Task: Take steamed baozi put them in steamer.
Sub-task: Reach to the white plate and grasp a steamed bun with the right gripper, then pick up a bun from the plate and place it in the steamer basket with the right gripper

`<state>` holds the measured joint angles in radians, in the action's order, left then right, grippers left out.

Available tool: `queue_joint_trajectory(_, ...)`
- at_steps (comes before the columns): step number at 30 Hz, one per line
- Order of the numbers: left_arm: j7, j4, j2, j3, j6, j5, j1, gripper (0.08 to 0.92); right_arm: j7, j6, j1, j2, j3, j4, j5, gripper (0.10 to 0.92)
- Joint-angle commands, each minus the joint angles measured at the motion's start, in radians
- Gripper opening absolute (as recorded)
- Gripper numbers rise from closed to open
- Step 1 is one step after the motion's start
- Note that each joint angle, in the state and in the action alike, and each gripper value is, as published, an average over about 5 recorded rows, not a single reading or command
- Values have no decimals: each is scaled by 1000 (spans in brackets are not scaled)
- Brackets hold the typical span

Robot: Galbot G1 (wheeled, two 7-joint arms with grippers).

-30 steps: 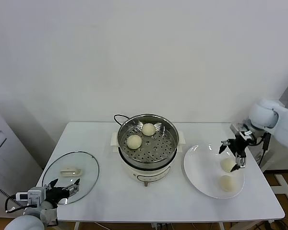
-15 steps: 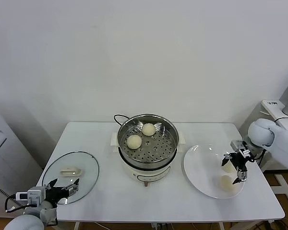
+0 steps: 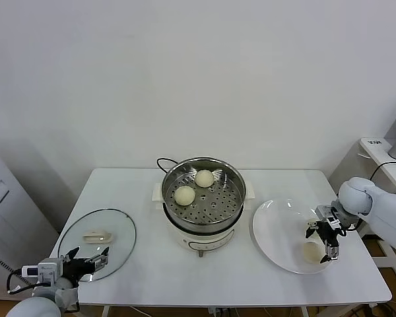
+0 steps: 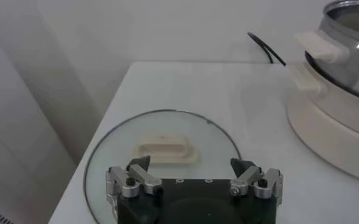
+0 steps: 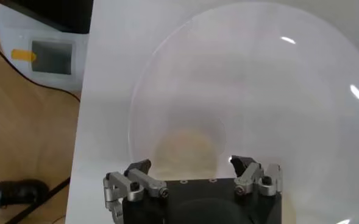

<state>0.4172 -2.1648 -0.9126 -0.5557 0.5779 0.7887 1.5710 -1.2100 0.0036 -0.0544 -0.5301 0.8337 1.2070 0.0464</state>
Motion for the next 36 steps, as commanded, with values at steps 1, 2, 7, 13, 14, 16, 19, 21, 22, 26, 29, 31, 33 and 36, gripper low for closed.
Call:
queue_joint_trajectory(1,1,-1,-1,2,1,-5,1,823,13,-2,-54,-6,-48,-9,26,762)
queue_joint_trajectory(2,1,-1,-1,2,1,-5,1,823,16,-4,-55,-8,-50,-10,25,750)
queue_joint_trajectory(7,3,-3,-4,1,1,-6,0,823,16,-13,-54,-13,-52,-14,21,683)
queue_joint_trajectory(13,5,-3,-7,0,1,-7,1,823,-9,-13,-40,-11,-47,-13,17,549)
queue_joint_trajectory(14,6,-3,-7,0,1,-7,1,823,-13,-12,-33,-10,-45,-11,15,537)
queue_joint_trajectory(16,8,-6,-10,0,1,-7,0,823,-19,-11,-14,-6,-38,-6,8,512)
queue_joint_trajectory(19,11,-9,-13,1,3,-9,0,823,-29,-9,53,7,-5,8,-18,489)
queue_joint_trajectory(21,11,-9,-15,1,3,-12,0,823,-38,-5,127,17,40,20,-44,485)
queue_joint_trajectory(22,11,-8,-15,1,3,-13,0,823,-43,-1,173,21,67,26,-62,484)
queue_joint_trajectory(26,10,-4,-14,3,2,-15,1,823,-61,25,411,9,196,52,-156,484)
queue_joint_trajectory(29,7,-2,-10,2,-1,-15,4,823,-70,81,563,-43,269,50,-219,484)
queue_joint_trajectory(31,5,-2,-8,1,-3,-14,7,823,-73,122,620,-94,286,34,-250,484)
queue_joint_trajectory(33,4,-3,-6,1,-3,-14,8,823,-72,159,662,-153,294,18,-276,484)
queue_joint_trajectory(36,4,-2,-5,1,-3,-14,7,823,-66,218,706,-244,298,-2,-309,484)
